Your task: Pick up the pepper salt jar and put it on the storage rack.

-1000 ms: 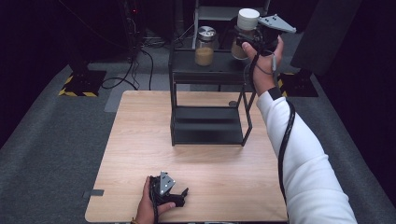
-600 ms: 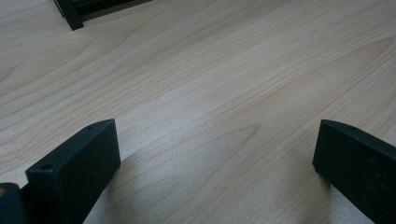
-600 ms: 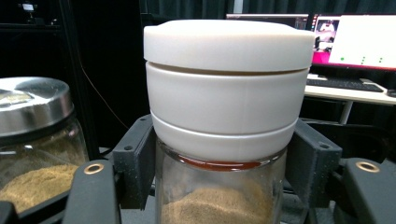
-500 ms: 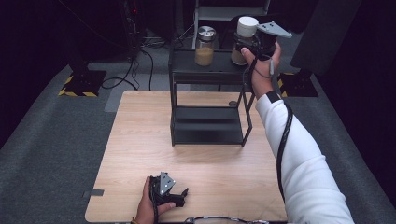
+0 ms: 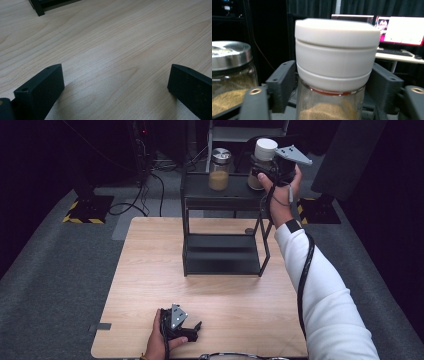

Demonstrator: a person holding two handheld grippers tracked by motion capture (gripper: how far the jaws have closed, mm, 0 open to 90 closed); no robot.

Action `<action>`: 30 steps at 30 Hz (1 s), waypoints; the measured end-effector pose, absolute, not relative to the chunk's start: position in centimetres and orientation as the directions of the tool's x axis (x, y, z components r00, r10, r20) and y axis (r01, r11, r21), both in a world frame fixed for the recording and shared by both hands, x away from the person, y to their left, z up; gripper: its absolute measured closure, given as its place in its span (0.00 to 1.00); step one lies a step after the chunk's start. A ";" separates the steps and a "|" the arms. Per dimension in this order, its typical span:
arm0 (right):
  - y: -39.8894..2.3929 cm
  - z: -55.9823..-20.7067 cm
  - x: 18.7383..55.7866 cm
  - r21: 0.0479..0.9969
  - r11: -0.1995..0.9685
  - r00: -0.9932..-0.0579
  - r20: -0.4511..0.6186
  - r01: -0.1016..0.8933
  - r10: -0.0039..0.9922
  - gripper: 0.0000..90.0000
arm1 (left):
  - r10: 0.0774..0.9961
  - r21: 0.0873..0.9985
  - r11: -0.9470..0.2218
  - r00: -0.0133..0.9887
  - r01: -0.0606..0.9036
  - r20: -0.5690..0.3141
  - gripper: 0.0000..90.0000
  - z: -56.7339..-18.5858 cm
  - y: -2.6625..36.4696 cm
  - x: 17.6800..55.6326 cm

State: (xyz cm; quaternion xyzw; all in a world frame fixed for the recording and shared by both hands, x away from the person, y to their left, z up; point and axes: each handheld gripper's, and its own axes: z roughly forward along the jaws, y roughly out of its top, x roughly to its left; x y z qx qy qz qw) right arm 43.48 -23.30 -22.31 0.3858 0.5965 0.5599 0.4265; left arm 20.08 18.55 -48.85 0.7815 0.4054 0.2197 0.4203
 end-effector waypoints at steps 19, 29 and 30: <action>-26.3 -22.2 38.4 0.988 0.046 -0.397 -0.102 -0.148 0.912 0.07 | 0.818 0.835 -0.318 0.575 0.449 0.002 0.00 -48.9 18.5 20.1; -28.4 -24.4 33.4 0.979 0.042 -0.421 -0.125 -0.200 0.898 0.02 | 0.818 0.835 -0.318 0.575 0.449 0.003 0.00 -48.8 18.5 20.1; -28.6 -24.6 33.1 0.979 0.042 -0.419 -0.123 -0.198 0.900 0.02 | 0.818 0.835 -0.318 0.575 0.449 0.003 0.00 -48.8 18.5 20.1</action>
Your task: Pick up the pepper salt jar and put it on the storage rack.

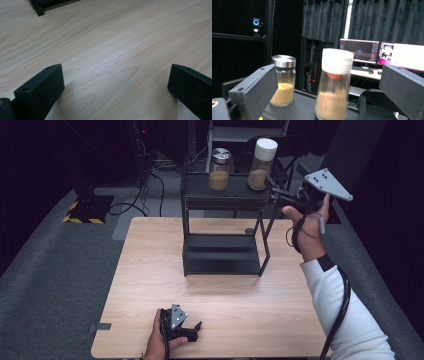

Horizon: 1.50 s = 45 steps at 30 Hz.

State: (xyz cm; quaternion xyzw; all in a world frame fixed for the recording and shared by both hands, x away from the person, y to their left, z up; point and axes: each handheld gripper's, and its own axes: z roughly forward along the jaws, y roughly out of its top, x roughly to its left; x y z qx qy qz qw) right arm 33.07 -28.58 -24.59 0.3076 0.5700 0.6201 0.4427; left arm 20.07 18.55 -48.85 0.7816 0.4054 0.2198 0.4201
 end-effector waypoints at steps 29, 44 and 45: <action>-32.4 -34.0 26.5 0.991 0.047 -0.364 -0.091 -0.128 0.927 0.02 | 0.818 0.835 -0.319 0.575 0.448 0.004 0.01 -48.9 18.5 20.1; -32.3 -37.9 23.9 0.994 0.052 -0.324 -0.082 -0.101 0.942 0.02 | 0.819 0.835 -0.318 0.574 0.448 0.005 0.01 -48.9 18.5 20.1; -32.4 -38.2 23.7 0.995 0.049 -0.328 -0.077 -0.091 0.942 0.01 | 0.819 0.836 -0.318 0.574 0.448 0.005 0.01 -48.9 18.5 20.1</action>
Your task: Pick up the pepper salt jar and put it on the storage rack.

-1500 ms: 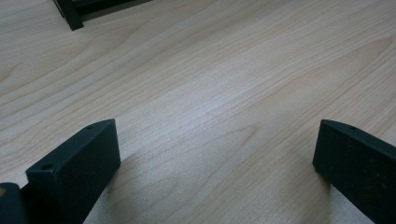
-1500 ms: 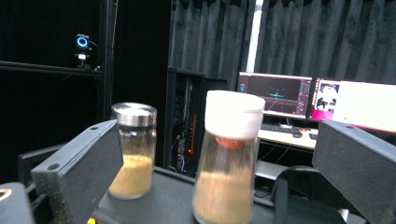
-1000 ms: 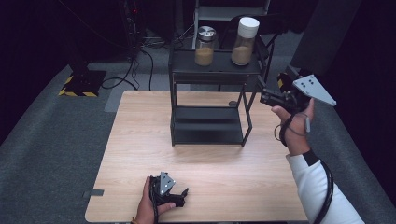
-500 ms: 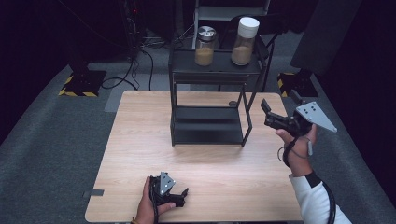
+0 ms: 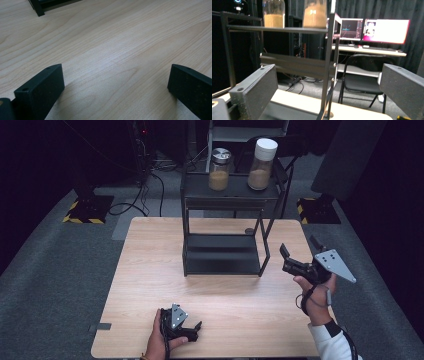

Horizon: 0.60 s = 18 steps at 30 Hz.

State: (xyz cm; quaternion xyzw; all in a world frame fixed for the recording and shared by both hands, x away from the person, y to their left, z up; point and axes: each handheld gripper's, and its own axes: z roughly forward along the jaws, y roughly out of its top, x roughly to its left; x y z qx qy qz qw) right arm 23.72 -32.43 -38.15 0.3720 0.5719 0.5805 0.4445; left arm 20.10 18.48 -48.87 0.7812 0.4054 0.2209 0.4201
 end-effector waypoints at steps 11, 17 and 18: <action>-32.4 -41.1 22.4 0.999 0.050 -0.319 -0.045 0.008 0.947 0.02 | 0.819 0.836 -0.318 0.574 0.448 0.005 0.01 -48.9 18.5 20.1; -32.3 -42.6 21.7 0.998 0.055 -0.317 -0.044 0.027 0.947 0.02 | 0.819 0.836 -0.318 0.573 0.448 0.005 0.01 -48.9 18.5 20.1; -32.3 -42.8 21.6 0.998 0.061 -0.319 -0.047 0.034 0.947 0.02 | 0.819 0.836 -0.318 0.573 0.448 0.005 0.01 -48.9 18.5 20.1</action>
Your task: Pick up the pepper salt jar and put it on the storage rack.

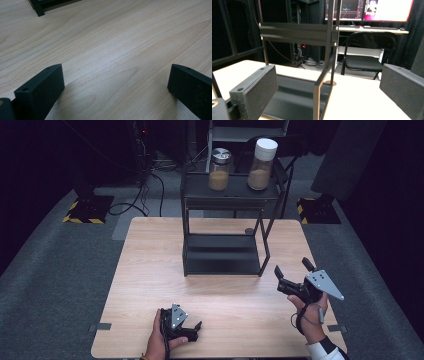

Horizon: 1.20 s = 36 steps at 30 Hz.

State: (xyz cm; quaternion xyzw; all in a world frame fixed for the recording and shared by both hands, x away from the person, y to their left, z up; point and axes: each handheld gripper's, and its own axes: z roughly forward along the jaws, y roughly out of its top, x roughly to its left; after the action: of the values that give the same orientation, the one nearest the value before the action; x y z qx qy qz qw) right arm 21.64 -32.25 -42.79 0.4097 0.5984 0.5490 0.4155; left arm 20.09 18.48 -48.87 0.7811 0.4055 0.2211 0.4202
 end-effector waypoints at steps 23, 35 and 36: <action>-32.4 -47.4 20.0 0.970 0.122 -0.317 -0.052 0.208 0.947 0.02 | 0.819 0.836 -0.318 0.574 0.448 0.004 0.01 -48.9 18.5 20.1; -32.3 -48.8 19.7 0.944 0.172 -0.349 -0.067 0.281 0.935 0.02 | 0.819 0.836 -0.318 0.574 0.447 0.005 0.01 -48.9 18.5 20.1; -32.3 -48.9 19.7 0.942 0.172 -0.349 -0.064 0.288 0.935 0.02 | 0.819 0.836 -0.319 0.574 0.447 0.005 0.01 -48.9 18.5 20.1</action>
State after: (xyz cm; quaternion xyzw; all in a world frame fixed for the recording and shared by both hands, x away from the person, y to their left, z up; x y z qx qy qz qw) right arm 19.70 -32.26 -48.91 0.4495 0.6800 0.4603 0.3516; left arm 20.10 18.49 -48.87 0.7813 0.4051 0.2210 0.4203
